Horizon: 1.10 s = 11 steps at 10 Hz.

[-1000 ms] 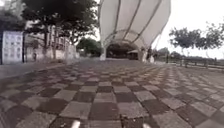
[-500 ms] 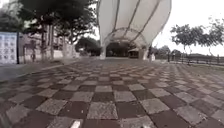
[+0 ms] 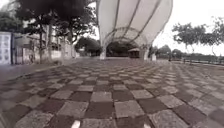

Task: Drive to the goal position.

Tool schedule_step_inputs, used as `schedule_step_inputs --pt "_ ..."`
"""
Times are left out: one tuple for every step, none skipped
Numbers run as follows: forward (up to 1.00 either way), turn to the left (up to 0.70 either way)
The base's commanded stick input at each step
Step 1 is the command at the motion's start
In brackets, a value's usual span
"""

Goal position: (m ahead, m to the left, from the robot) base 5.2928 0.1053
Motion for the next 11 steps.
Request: schedule_step_inputs --pt "0.7 0.01" --pt "0.7 0.01" --pt "0.7 0.01" --pt "0.7 0.01" --pt "0.7 0.01" --pt "0.7 0.01" --pt "0.7 0.01" --pt "0.7 0.01" --pt "0.7 0.01" --pt "0.7 0.01" --pt "0.7 0.01"
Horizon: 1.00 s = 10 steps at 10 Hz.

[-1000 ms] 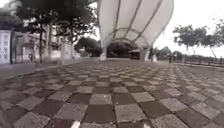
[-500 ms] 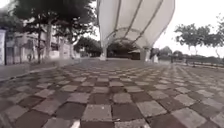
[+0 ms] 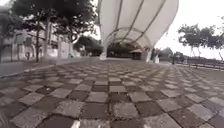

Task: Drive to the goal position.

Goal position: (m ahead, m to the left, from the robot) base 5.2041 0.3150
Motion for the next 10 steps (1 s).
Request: schedule_step_inputs --pt "0.7 0.01" --pt "0.7 0.01" --pt "0.7 0.01" --pt "0.7 0.01" --pt "0.7 0.01" --pt "0.7 0.01" --pt "0.7 0.01" --pt "0.7 0.01" --pt "0.7 0.01" --pt "0.7 0.01"
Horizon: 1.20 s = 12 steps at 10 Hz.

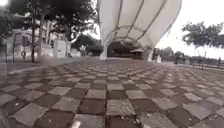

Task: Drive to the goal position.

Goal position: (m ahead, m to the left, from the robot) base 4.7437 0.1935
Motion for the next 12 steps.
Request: schedule_step_inputs --pt "0.7 0.01" --pt "0.7 0.01" --pt "0.7 0.01" --pt "0.7 0.01" --pt "0.7 0.01" --pt "0.7 0.01" --pt "0.7 0.01" --pt "0.7 0.01" --pt "0.7 0.01" --pt "0.7 0.01" --pt "0.7 0.01" --pt "0.7 0.01"
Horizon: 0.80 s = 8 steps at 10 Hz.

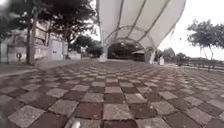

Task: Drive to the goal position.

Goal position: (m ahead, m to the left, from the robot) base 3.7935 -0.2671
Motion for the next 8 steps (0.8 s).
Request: schedule_step_inputs --pt "0.7 0.01" --pt "0.7 0.01" --pt "0.7 0.01" --pt "0.7 0.01" --pt "0.7 0.01" --pt "0.7 0.01" --pt "0.7 0.01" --pt "0.7 0.01"
